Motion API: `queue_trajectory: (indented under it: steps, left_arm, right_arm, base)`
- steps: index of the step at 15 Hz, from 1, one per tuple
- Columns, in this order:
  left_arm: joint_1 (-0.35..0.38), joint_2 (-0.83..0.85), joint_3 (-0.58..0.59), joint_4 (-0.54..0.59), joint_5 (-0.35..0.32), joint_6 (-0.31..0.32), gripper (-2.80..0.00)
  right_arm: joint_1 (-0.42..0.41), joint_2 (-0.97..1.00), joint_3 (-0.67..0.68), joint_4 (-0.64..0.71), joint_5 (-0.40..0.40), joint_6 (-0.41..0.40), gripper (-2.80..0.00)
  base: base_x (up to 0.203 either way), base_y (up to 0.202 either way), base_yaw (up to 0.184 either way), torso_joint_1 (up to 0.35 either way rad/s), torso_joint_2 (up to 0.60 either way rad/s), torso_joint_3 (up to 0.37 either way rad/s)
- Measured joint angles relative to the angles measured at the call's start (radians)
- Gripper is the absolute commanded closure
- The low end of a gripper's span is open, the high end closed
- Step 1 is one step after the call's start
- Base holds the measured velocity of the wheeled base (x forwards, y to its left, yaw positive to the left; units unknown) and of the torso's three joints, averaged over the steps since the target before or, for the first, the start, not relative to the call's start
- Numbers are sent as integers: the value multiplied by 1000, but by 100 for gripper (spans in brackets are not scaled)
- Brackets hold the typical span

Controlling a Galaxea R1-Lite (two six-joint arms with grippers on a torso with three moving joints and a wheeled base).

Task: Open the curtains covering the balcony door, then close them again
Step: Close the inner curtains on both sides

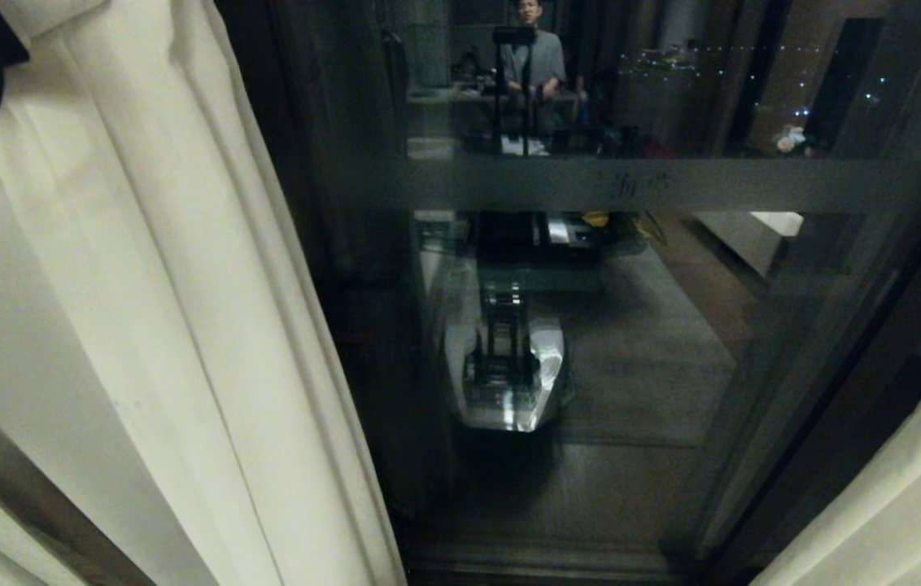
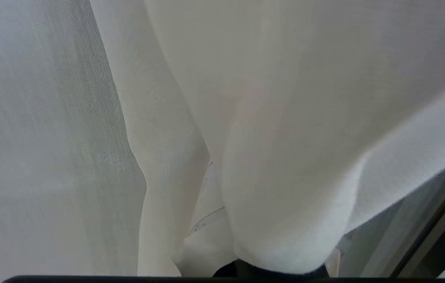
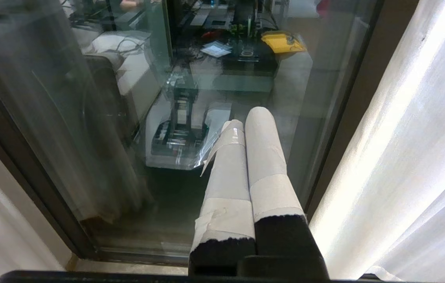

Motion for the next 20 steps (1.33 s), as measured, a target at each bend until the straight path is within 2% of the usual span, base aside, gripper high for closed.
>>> queue_trajectory:
  steps: [10, 20]
  left_arm:
    - [1, 12, 2, -1, 0, -6, 0]
    - [1, 16, 1, -4, 2, -6, 0]
  right_arm:
    - [0, 0, 0, -1, 0, 0, 0]
    - [0, 0, 0, 0, 0, 0, 0]
  base:
    - [0, -7, 1, -1, 0, 0]
    - [0, -183, 3, 0, 4, 1]
